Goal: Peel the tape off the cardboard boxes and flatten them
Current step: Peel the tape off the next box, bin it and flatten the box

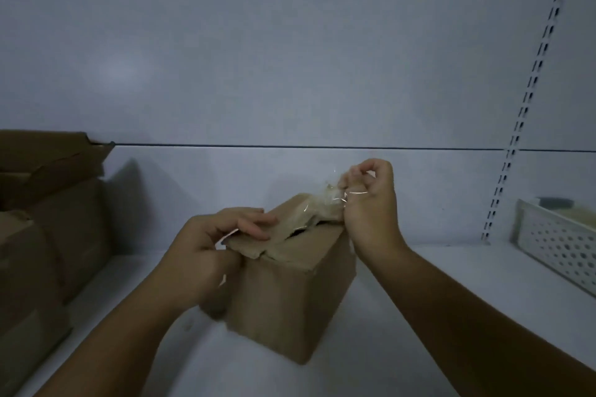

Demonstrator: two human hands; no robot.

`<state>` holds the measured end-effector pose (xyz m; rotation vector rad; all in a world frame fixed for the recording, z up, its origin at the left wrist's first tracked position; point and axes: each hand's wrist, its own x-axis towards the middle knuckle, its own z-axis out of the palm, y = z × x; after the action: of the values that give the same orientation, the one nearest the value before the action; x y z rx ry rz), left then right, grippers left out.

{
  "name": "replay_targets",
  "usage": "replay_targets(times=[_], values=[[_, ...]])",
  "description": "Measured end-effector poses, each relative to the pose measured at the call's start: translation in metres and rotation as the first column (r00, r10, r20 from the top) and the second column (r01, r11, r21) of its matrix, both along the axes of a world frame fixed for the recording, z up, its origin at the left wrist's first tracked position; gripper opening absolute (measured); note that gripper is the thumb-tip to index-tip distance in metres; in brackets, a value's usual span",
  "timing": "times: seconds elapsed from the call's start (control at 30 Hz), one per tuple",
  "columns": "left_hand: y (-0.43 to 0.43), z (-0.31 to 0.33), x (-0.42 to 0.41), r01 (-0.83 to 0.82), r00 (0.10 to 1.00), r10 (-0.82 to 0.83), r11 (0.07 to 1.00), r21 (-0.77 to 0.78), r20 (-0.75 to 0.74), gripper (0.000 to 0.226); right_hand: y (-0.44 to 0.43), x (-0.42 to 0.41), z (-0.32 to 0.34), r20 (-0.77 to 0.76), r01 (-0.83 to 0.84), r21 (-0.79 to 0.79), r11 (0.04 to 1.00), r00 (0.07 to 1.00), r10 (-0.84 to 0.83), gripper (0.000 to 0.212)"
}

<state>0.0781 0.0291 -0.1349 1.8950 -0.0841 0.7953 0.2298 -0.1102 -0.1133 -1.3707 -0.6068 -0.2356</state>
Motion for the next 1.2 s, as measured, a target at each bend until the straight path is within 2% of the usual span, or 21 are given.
replay_targets(times=[0.03,0.1,0.17,0.2,0.23,0.27,0.3,0.33,0.37,0.4,0.43,0.5,0.57,0.67,0.77,0.83,0.87,0.97,1.07,1.13,1.2], values=[[0.0,0.001,0.0,-0.155,0.987,0.155,0.988,-0.018,0.048,0.038,0.003,-0.005,-0.003,0.005,0.014,0.026,1.0,1.0,-0.014,0.017],[-0.006,0.005,-0.002,-0.452,0.871,0.463,0.886,-0.101,0.165,0.042,0.007,-0.012,-0.003,-0.018,0.025,0.069,0.997,1.0,-0.024,0.018],[-0.022,0.016,-0.008,-0.581,0.763,0.564,0.813,-0.048,0.315,0.032,0.01,-0.017,-0.001,-0.082,-0.002,0.086,0.996,0.997,0.009,0.017],[-0.031,0.022,-0.01,-0.579,0.783,0.528,0.811,0.076,0.33,0.022,0.011,-0.019,0.001,-0.14,-0.021,0.085,0.996,0.99,0.033,0.016],[-0.04,0.029,-0.012,-0.526,0.849,0.484,0.814,0.248,0.213,0.029,0.011,-0.02,0.005,-0.218,-0.05,0.095,0.994,0.974,0.069,0.013],[-0.047,0.032,-0.013,-0.411,0.889,0.457,0.801,0.434,-0.002,0.062,0.01,-0.02,0.01,-0.307,-0.1,0.139,0.985,0.941,0.138,0.01],[-0.048,0.029,-0.011,-0.265,0.849,0.476,0.758,0.596,-0.228,0.095,0.01,-0.019,0.015,-0.386,-0.163,0.214,0.963,0.892,0.237,0.009],[-0.046,0.026,-0.008,-0.144,0.757,0.544,0.68,0.719,-0.363,0.11,0.009,-0.015,0.02,-0.437,-0.214,0.298,0.93,0.836,0.332,0.01],[-0.043,0.024,-0.006,-0.06,0.703,0.596,0.593,0.803,-0.388,0.11,0.006,-0.01,0.026,-0.461,-0.23,0.365,0.902,0.798,0.39,0.012],[-0.039,0.024,-0.007,-0.029,0.705,0.616,0.521,0.853,-0.352,0.1,0.003,-0.001,0.03,-0.467,-0.212,0.407,0.889,0.788,0.402,0.012],[-0.033,0.024,-0.009,-0.013,0.734,0.596,0.493,0.87,-0.326,0.089,-0.001,0.009,0.035,-0.467,-0.17,0.432,0.886,0.799,0.38,0.012],[-0.022,0.03,-0.016,0.043,0.766,0.542,0.492,0.869,-0.345,0.074,-0.013,0.035,0.042,-0.466,-0.065,0.43,0.901,0.839,0.283,0.019],[-0.015,0.035,-0.023,0.098,0.764,0.486,0.563,0.821,-0.425,0.07,-0.033,0.066,0.045,-0.491,0.054,0.375,0.926,0.858,0.149,0.029],[-0.006,0.038,-0.029,0.166,0.757,0.413,0.628,0.76,-0.507,0.068,-0.06,0.097,0.038,-0.546,0.146,0.262,0.954,0.838,0.022,0.028],[0.0,0.044,-0.011,0.207,0.699,0.415,0.662,0.72,-0.583,0.065,-0.069,0.104,0.029,-0.482,0.14,0.197,0.97,0.876,-0.028,0.028],[0.0,0.052,-0.003,0.146,0.615,0.432,0.76,0.633,-0.66,0.062,-0.068,0.096,0.026,-0.462,0.039,0.222,0.974,0.884,0.07,0.017],[-0.004,0.056,-0.001,0.107,0.634,0.423,0.781,0.615,-0.647,0.057,-0.066,0.089,0.025,-0.459,-0.04,0.212,0.976,0.878,0.135,0.02],[-0.029,0.061,0.015,-0.081,0.77,0.464,0.753,0.653,-0.439,0.054,-0.053,0.066,0.018,-0.369,-0.216,-0.008,0.976,0.908,0.198,0.04],[-0.051,0.051,0.052,-0.087,0.713,0.556,0.676,0.732,-0.428,0.054,-0.041,0.039,0.006,-0.116,-0.291,-0.339,0.894,0.957,0.268,0.026],[-0.055,0.046,0.064,0.003,0.654,0.591,0.622,0.783,-0.472,0.047,-0.04,0.029,0.002,0.009,-0.317,-0.554,0.77,0.923,0.386,0.034],[-0.047,0.045,0.065,0.044,0.64,0.554,0.665,0.745,-0.533,0.049,-0.045,0.025,0.005,0.117,-0.23,-0.723,0.651,0.888,0.444,0.036]])
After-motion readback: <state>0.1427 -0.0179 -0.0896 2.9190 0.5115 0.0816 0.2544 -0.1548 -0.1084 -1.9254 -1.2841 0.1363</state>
